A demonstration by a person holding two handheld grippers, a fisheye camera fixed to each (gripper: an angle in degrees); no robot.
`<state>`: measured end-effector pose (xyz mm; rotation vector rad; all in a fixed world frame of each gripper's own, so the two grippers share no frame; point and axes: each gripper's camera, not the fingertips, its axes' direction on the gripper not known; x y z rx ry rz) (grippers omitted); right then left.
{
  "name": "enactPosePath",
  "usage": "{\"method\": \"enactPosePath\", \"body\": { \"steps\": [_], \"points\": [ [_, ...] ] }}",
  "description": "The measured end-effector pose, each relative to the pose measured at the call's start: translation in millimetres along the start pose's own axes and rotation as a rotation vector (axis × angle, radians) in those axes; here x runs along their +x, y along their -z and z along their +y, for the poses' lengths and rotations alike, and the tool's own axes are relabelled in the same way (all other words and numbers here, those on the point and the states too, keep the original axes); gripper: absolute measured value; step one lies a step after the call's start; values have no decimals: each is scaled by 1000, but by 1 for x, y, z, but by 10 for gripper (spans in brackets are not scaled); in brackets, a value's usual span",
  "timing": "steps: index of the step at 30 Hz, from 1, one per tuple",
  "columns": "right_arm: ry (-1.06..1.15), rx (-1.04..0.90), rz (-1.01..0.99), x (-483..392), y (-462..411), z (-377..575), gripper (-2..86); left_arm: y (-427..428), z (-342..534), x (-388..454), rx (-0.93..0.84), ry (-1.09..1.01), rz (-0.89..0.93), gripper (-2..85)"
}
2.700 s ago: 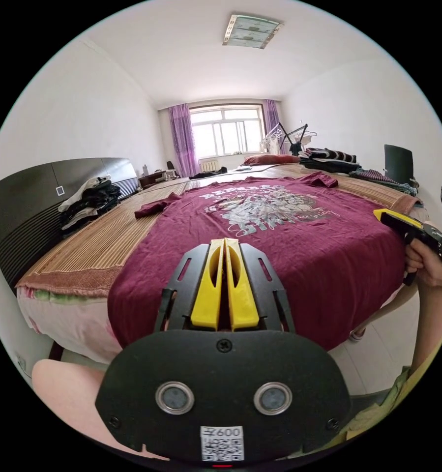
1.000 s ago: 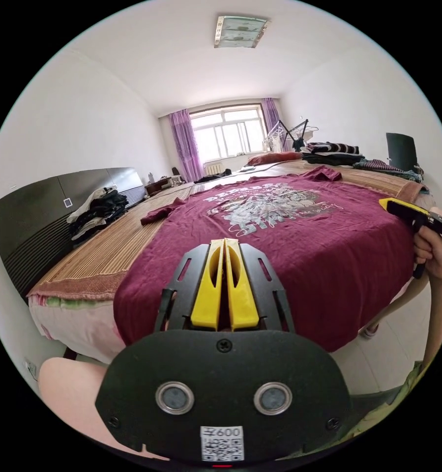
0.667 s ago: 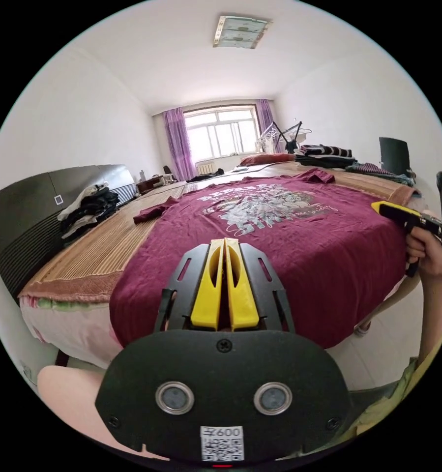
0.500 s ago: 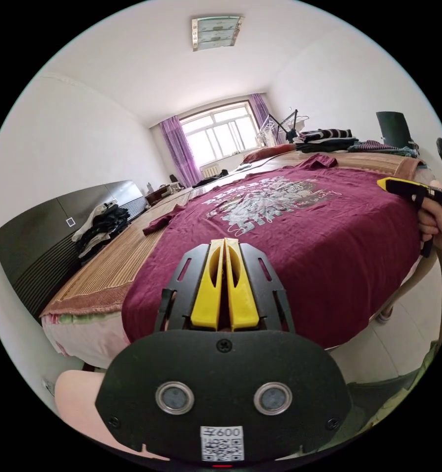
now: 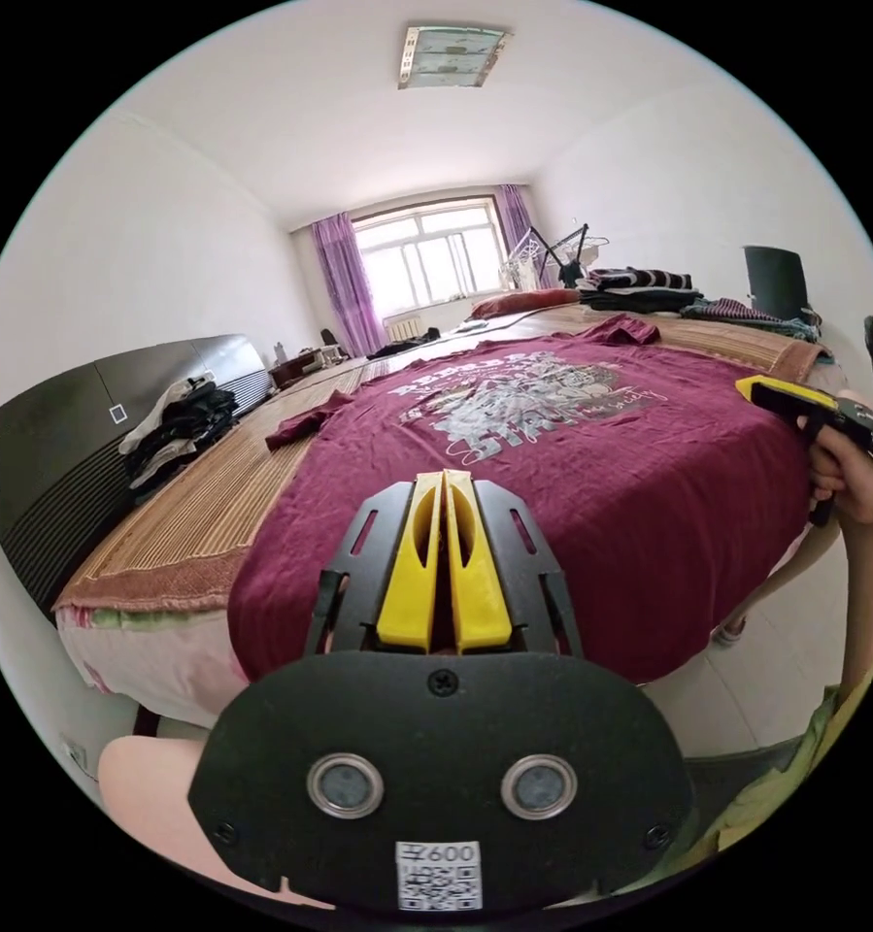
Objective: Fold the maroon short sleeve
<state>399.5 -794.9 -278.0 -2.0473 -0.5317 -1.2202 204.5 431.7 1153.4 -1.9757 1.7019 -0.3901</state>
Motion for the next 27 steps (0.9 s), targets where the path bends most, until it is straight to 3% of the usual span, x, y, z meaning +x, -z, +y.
{"method": "enactPosePath", "body": {
  "steps": [10,27],
  "points": [
    [20,3,26,-15,0,0,-8,-4,2,107,-36,-522,-468,6],
    [119,-44,98,-50,-9,-6,-9,1,2,70,-28,-334,-328,7]
  ]
}}
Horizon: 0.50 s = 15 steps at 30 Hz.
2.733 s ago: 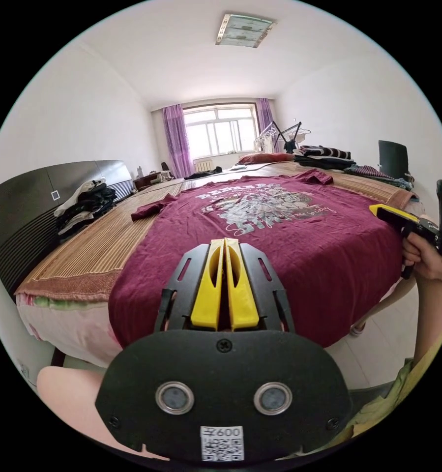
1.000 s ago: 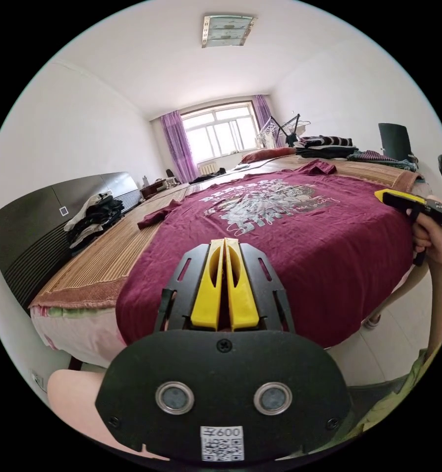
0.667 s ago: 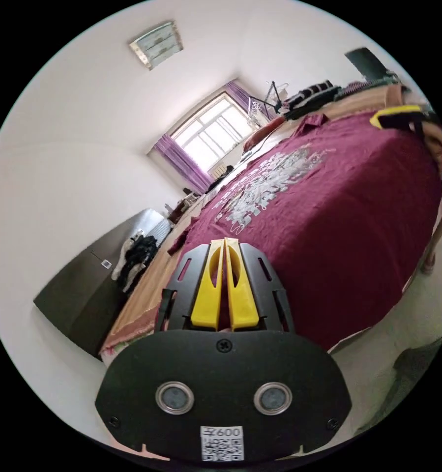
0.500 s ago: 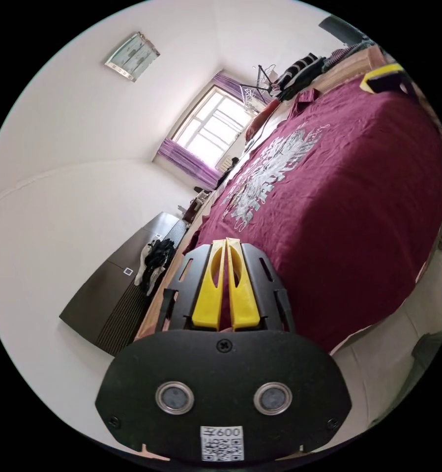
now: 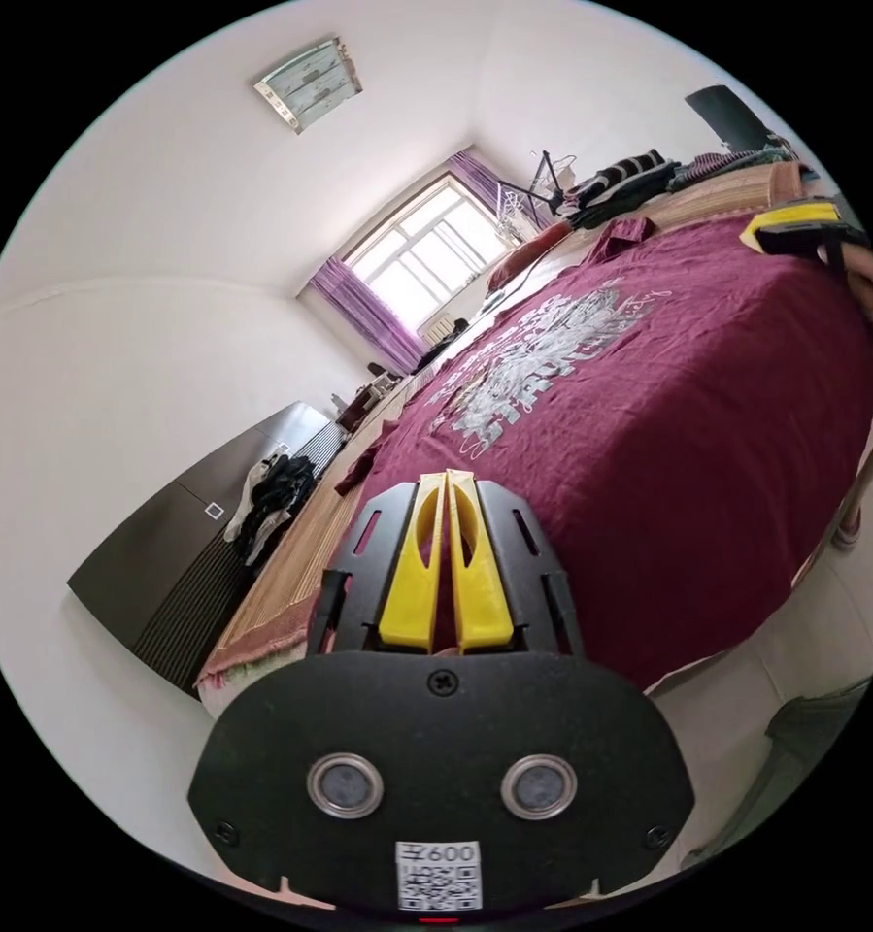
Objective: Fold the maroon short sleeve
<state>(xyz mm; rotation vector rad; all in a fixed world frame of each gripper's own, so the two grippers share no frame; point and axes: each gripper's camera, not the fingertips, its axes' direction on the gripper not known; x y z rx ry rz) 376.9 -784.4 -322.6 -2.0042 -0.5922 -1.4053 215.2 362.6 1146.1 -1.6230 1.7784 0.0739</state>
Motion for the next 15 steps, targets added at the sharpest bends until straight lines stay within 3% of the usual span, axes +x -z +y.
{"method": "enactPosePath", "body": {
  "steps": [8,15],
  "points": [
    [-10,1,15,-7,-1,-1,-8,-20,24,-56,-13,315,225,3],
    [-12,16,11,-9,0,2,-8,-30,38,-79,-21,407,296,3]
  ]
}}
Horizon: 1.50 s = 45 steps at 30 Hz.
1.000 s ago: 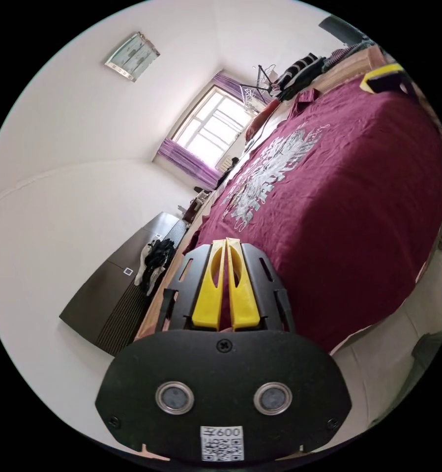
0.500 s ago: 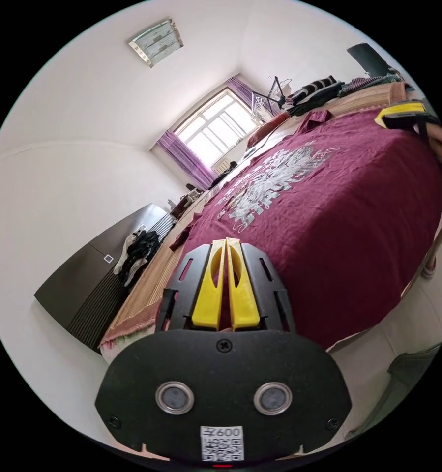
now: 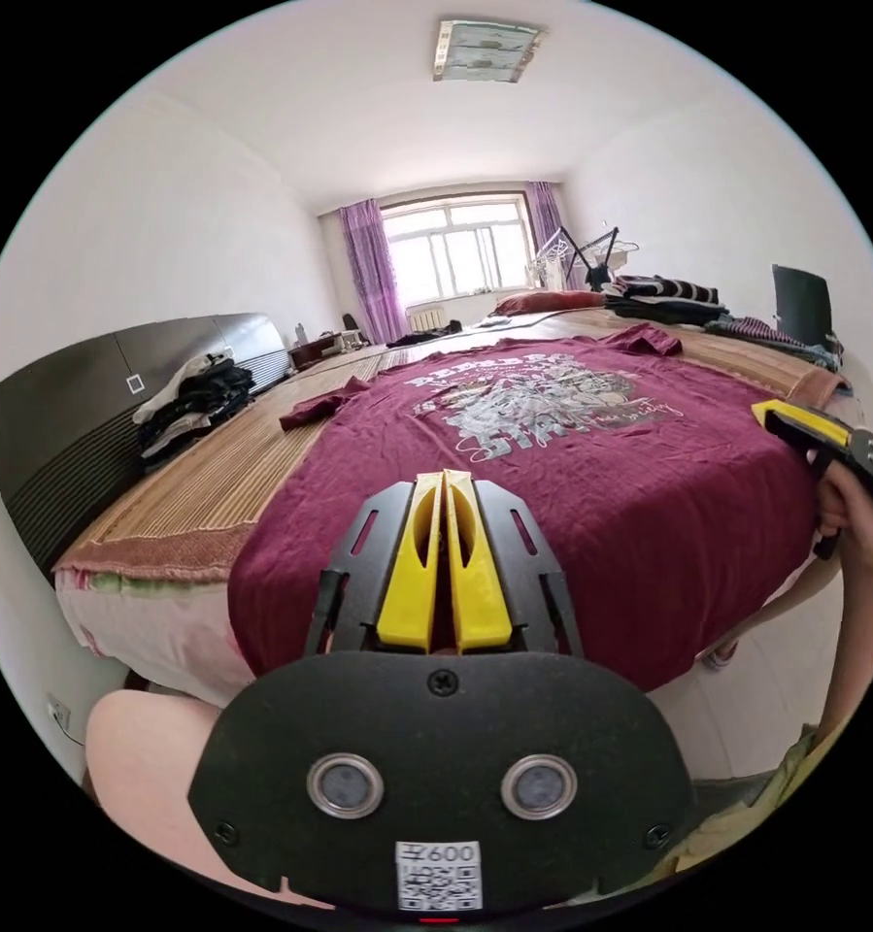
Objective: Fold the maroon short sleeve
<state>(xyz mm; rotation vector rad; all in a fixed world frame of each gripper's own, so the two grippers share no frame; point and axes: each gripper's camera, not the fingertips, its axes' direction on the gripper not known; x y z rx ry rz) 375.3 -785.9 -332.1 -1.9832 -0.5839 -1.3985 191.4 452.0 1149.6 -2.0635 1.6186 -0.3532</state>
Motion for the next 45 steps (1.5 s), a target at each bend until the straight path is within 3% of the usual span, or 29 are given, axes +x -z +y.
{"method": "enactPosePath", "body": {
  "steps": [45],
  "points": [
    [-31,30,-39,-2,-4,-5,-8,28,7,17,-12,-21,-29,3]
  ]
}}
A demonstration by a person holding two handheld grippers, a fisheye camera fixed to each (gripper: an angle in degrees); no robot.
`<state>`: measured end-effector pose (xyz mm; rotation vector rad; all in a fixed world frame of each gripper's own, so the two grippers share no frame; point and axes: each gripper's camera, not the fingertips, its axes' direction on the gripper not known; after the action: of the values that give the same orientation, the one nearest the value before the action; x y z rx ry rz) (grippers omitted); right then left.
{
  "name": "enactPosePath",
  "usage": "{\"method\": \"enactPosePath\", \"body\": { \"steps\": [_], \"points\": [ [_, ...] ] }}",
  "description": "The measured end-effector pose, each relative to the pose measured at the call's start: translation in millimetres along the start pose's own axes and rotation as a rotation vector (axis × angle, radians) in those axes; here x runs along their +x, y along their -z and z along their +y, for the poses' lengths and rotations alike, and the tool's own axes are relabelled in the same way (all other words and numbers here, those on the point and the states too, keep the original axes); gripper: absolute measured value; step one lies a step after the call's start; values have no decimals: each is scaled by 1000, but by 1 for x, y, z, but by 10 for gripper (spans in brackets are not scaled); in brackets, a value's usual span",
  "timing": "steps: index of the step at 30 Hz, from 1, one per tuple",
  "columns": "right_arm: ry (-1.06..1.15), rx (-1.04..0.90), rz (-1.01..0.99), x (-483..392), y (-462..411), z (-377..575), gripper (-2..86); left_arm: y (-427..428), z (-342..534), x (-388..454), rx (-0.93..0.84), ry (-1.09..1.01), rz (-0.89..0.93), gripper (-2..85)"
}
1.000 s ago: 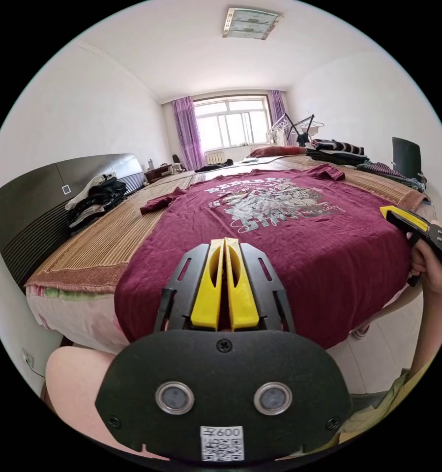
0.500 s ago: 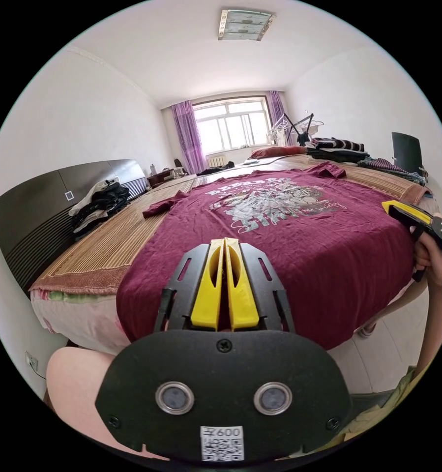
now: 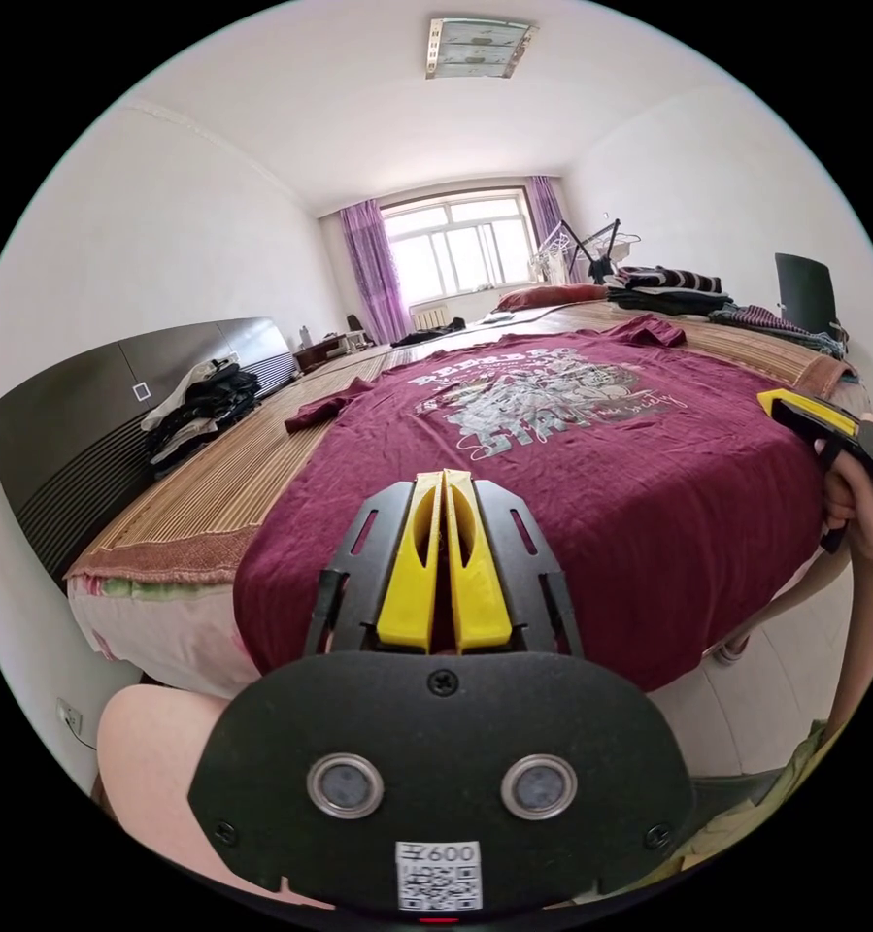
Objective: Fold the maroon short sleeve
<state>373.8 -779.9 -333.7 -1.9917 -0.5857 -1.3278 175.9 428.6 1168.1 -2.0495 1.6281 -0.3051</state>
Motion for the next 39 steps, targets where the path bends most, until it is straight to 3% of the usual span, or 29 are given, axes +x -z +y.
{"method": "enactPosePath", "body": {
  "steps": [30,33,34,35,36,37,39],
  "points": [
    [-12,-74,-45,39,-2,-36,-8,29,-39,59,-20,-10,-24,7],
    [36,-166,-129,60,-1,-61,-8,29,-56,58,-44,-102,10,14],
    [51,-176,-149,65,2,-70,-7,35,-70,61,-48,-185,-74,16],
    [56,-100,-167,80,19,-89,-7,41,-79,61,-32,-190,-163,17],
    [55,76,-151,97,47,-105,-5,61,-96,59,83,-141,-341,19],
    [41,172,-134,107,60,-111,-4,84,-113,55,251,-108,-381,20],
    [-61,370,-106,154,79,-142,-7,103,-146,46,384,-82,-226,23]
  ]
}}
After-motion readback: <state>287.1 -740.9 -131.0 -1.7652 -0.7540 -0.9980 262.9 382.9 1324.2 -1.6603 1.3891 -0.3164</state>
